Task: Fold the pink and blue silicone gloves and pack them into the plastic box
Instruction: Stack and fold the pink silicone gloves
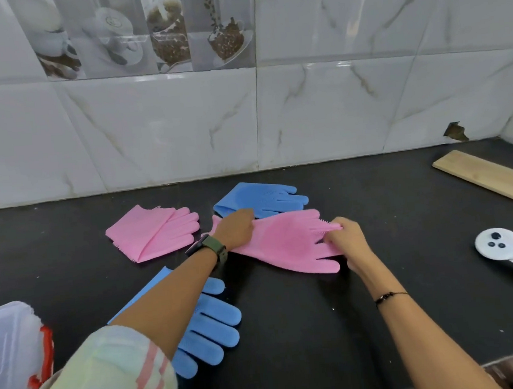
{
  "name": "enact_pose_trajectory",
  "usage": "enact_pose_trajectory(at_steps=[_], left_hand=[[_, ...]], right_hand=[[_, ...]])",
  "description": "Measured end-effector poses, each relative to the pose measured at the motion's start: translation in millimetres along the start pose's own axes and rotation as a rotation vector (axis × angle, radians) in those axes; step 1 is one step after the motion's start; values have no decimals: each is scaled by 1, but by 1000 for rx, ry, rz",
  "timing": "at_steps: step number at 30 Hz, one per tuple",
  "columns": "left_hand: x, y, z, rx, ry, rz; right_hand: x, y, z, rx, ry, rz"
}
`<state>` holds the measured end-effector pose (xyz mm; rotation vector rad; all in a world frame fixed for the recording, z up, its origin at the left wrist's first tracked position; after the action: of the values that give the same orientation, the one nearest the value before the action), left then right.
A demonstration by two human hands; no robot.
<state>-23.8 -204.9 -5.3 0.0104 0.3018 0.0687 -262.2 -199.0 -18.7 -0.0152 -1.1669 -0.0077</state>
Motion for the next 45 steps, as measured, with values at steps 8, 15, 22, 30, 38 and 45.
enact_pose_trajectory(at_steps=[8,15,22,30,38,45], left_hand=[[-55,90,52,-224,226,-183],[-117,185,5,45,818,-112],[-98,218,-92,252,1085,395],[-53,198,-86,266,1003,645],[-29,190,-83,193,729,533],[-71,196,-50,-89,-175,151]], right_hand=[[70,34,106,-61,-59,374],[175,64,153,152,459,666],[140,16,-32,592,1103,736],[78,2,-118,480,1031,657],[11,20,-122,498,1006,668],[6,9,-127,444,999,579]])
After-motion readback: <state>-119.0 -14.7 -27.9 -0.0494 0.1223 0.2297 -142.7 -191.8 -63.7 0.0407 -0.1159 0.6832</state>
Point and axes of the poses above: each hand's wrist, its own y-axis away from the middle knuckle, its own z-axis out of the back of the hand, x = y × z, the point moved 10 cm from there along -y, towards the middle knuckle, and after that the axes turned 10 degrees about z, right-handed, at the moved point
